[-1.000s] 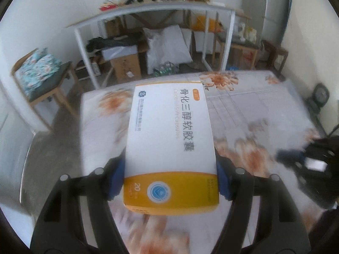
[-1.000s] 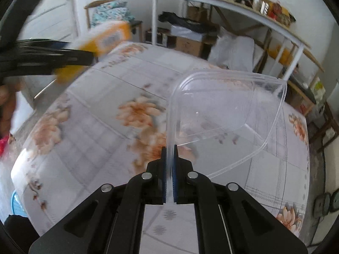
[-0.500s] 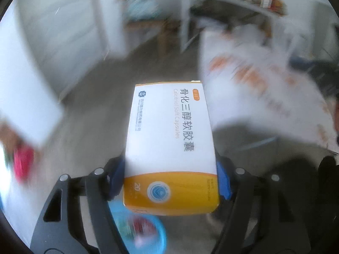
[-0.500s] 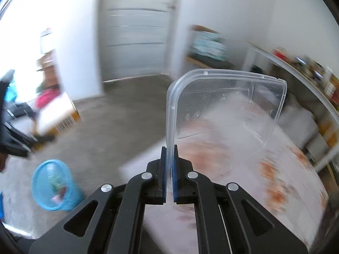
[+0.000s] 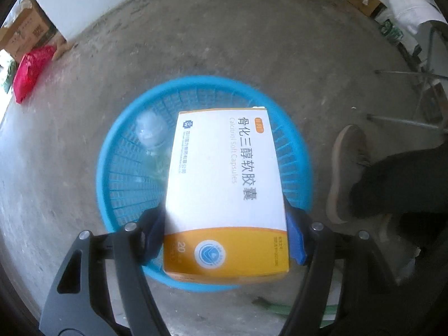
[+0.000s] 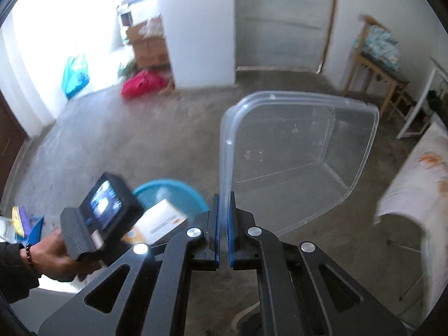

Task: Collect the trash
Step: 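Open the left gripper to drop the medicine box into the basket, then open the right gripper to drop the plastic tray into the basket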

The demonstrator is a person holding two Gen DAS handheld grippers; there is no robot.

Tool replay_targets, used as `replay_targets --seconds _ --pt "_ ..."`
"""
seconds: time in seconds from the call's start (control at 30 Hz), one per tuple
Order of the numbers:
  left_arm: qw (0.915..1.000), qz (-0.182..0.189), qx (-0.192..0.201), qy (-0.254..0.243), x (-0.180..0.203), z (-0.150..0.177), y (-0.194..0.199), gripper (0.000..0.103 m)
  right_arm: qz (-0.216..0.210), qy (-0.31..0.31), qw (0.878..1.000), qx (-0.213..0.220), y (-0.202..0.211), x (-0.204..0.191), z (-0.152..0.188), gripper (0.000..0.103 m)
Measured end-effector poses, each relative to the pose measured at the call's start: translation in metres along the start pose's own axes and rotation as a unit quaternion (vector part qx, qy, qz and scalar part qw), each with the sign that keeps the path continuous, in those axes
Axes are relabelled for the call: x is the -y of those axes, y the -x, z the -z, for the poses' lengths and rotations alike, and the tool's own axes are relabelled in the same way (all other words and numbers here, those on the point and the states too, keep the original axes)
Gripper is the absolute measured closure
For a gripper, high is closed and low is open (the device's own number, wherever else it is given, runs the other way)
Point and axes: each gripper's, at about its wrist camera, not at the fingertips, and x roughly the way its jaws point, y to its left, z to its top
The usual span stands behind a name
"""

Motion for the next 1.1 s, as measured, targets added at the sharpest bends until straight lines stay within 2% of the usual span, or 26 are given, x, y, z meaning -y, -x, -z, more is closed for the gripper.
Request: replay_targets --seconds 0.1,0.13,0.23,0.33,0.53,0.67,0.8,1.0,1.1 --pt "0.9997 0.012 -0.018 0.01 -0.002 -0.002 -0.024 0.034 0.002 0.016 1.0 -0.02 -0.017 -0.014 0.005 0.099" --pt "0.9995 0.009 -0.027 0.017 -0.006 -0.002 -0.032 0.029 0.005 0.019 0.999 -0.027 -0.021 -0.016 0.006 0.099" --pt "0.9981 0.027 -0.024 0.049 -0.023 0.006 -0.035 0.026 0.011 0.015 0.999 -0.031 -0.028 -0.017 0.005 0.099" --pt "0.9947 0.048 -0.004 0.091 -0.044 0.018 -0.022 0.025 0.011 0.02 0.999 -0.04 -0.037 -0.018 0.003 0.099" --pt "0.9854 0.04 0.054 0.157 -0.091 0.042 0.015 0.025 -0.005 0.066 0.996 -0.066 -0.054 -0.047 0.003 0.099" --pt "0.9745 0.034 0.082 0.206 -0.129 0.055 0.033 0.025 -0.017 0.106 0.99 -0.096 -0.08 -0.092 0.006 0.099" --pt "0.9652 0.032 0.093 0.242 -0.156 0.071 0.038 0.025 -0.041 0.114 0.982 -0.143 -0.118 -0.127 0.02 0.099" --pt "0.9587 0.032 0.086 0.269 -0.179 0.09 0.038 0.025 -0.044 0.161 0.966 -0.195 -0.158 -0.166 0.038 0.099" --pt "0.9552 0.032 0.083 0.282 -0.191 0.096 0.033 0.025 -0.051 0.171 0.959 -0.219 -0.17 -0.172 0.045 0.097"
